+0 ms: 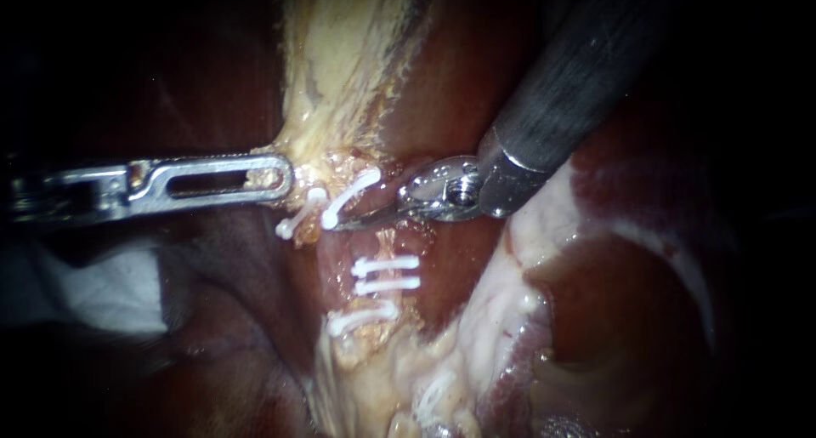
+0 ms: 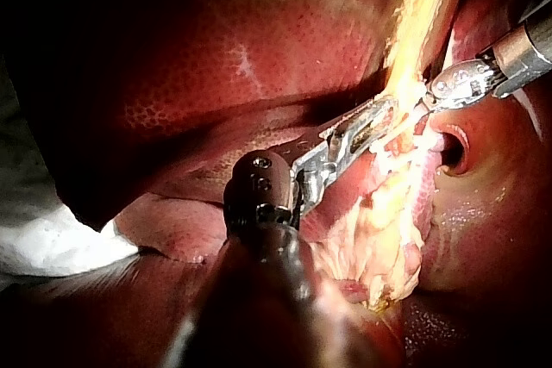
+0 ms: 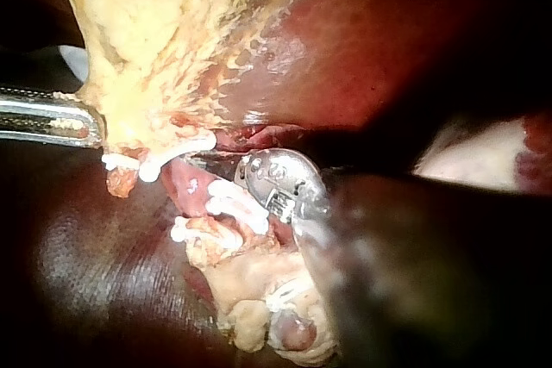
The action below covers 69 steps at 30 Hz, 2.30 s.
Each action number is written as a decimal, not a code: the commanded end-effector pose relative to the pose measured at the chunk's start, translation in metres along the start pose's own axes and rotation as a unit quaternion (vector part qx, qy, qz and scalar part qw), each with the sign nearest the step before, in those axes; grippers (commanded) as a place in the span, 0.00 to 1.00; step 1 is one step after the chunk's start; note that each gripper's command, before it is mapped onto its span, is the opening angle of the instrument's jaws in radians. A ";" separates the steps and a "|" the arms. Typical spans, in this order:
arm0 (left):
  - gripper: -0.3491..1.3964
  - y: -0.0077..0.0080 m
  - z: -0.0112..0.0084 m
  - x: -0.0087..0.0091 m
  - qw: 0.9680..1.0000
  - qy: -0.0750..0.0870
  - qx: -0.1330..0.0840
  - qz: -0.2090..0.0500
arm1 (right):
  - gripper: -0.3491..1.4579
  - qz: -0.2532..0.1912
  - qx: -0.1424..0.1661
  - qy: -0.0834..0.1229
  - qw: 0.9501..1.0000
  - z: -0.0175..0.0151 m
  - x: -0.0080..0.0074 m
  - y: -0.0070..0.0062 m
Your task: Go back from the cut right tube
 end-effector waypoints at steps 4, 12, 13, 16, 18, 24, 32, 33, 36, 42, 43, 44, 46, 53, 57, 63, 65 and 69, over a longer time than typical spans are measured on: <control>0.00 -0.0001 -0.0002 -0.0002 1.000 0.001 0.001 -0.001 | 0.00 -0.003 0.000 0.000 1.000 0.0000 0.0000 -0.0001; 0.00 0.0000 -0.0002 -0.0001 1.000 0.001 0.001 0.000 | 0.00 -0.009 -0.007 0.001 1.000 0.0000 0.0001 -0.0002; 0.00 0.0000 -0.0002 -0.0001 1.000 0.001 0.001 0.000 | 0.00 -0.009 -0.009 -0.001 1.000 0.0000 0.0001 -0.0002; 0.00 0.0000 -0.0003 -0.0001 1.000 0.001 0.001 0.000 | 0.13 -0.008 -0.008 0.010 1.000 0.0000 0.0003 -0.0003; 0.00 0.0000 -0.0002 -0.0001 1.000 0.001 0.001 0.000 | 0.33 -0.007 -0.008 0.014 1.000 0.0000 0.0003 -0.0003; 0.00 0.0001 -0.0002 0.0000 1.000 0.000 0.001 0.000 | 0.59 -0.007 -0.008 0.017 1.000 -0.0001 0.0004 -0.0005; 0.00 0.0001 -0.0003 0.0000 1.000 0.001 0.001 0.000 | 0.72 -0.013 -0.007 0.020 1.000 -0.0002 0.0005 -0.0011; 0.00 0.0001 -0.0003 0.0000 1.000 0.001 0.001 0.000 | 0.73 -0.013 -0.006 0.020 1.000 -0.0003 0.0005 -0.0011; 0.00 0.0001 -0.0003 -0.0001 1.000 0.001 0.001 0.000 | 0.76 -0.016 -0.006 0.021 1.000 -0.0005 0.0005 -0.0014; 0.00 0.0002 -0.0002 -0.0001 1.000 0.001 0.001 0.000 | 0.86 -0.034 -0.005 0.023 0.999 -0.0015 0.0008 -0.0026; 0.00 0.0003 -0.0002 0.0000 1.000 0.001 0.001 0.000 | 0.88 -0.040 -0.009 0.024 0.999 -0.0018 0.0009 -0.0029; 0.00 0.0005 -0.0001 0.0000 1.000 0.001 0.001 0.001 | 0.91 -0.046 -0.010 0.024 0.999 -0.0021 0.0010 -0.0033; 0.00 0.0008 0.0000 0.0000 1.000 0.001 0.001 0.001 | 0.94 -0.066 -0.022 0.025 0.997 -0.0028 0.0012 -0.0040; 0.00 0.0012 -0.0001 0.0000 1.000 0.001 0.002 0.002 | 0.98 -0.151 -0.065 0.025 0.986 -0.0065 0.0014 -0.0062; 0.00 0.0013 -0.0001 0.0000 1.000 0.001 0.002 0.002 | 0.98 -0.157 -0.077 0.023 0.984 -0.0089 0.0006 -0.0075; 0.00 0.0013 0.0000 0.0000 1.000 0.001 0.002 0.002 | 0.98 -0.150 -0.086 0.020 0.985 -0.0127 -0.0010 -0.0093; 0.00 0.0014 0.0000 0.0000 1.000 0.001 0.002 0.002 | 0.98 -0.149 -0.091 0.020 0.984 -0.0140 -0.0011 -0.0097; 0.00 0.0014 0.0000 0.0000 1.000 0.001 0.002 0.002 | 0.98 -0.149 -0.102 0.024 0.983 -0.0173 -0.0007 -0.0102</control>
